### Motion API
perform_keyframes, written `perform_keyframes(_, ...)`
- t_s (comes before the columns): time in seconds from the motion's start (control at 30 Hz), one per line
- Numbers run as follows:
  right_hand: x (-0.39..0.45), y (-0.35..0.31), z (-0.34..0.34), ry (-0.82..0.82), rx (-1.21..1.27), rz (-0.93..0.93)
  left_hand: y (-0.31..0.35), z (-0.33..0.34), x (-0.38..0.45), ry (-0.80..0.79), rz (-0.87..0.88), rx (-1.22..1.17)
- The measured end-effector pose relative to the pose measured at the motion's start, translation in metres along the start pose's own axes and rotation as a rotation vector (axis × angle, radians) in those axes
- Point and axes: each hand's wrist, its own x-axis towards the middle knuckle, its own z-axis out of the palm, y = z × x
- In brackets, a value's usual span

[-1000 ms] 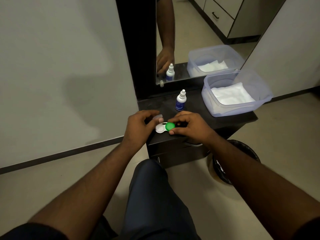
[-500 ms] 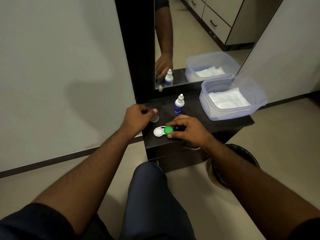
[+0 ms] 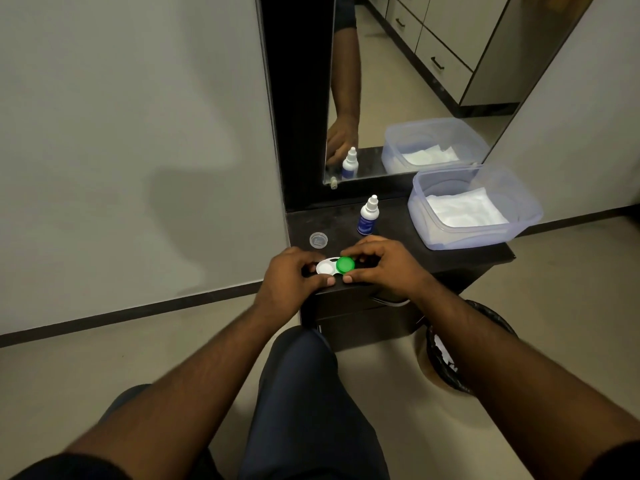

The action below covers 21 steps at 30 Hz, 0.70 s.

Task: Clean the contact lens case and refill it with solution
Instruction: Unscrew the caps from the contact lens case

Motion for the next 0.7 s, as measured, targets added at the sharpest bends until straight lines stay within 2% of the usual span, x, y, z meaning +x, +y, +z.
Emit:
perform_keyframes(0.2,0.000,-0.004,0.000,0.016,-0.048,-0.024,-0.002,0.005,-0.006,0.045,-0.004,-0.089)
perform_keyframes(0.4,0.000,-0.007,-0.001,-0.018,-0.091,-0.081,-0.002,0.004,-0.001,-0.001,0.019,-0.038)
perform_keyframes(0.7,0.013,-0.003,-0.013,-0.148,-0.130,-0.191,-0.005,0.002,0.001,-0.054,0.101,0.009)
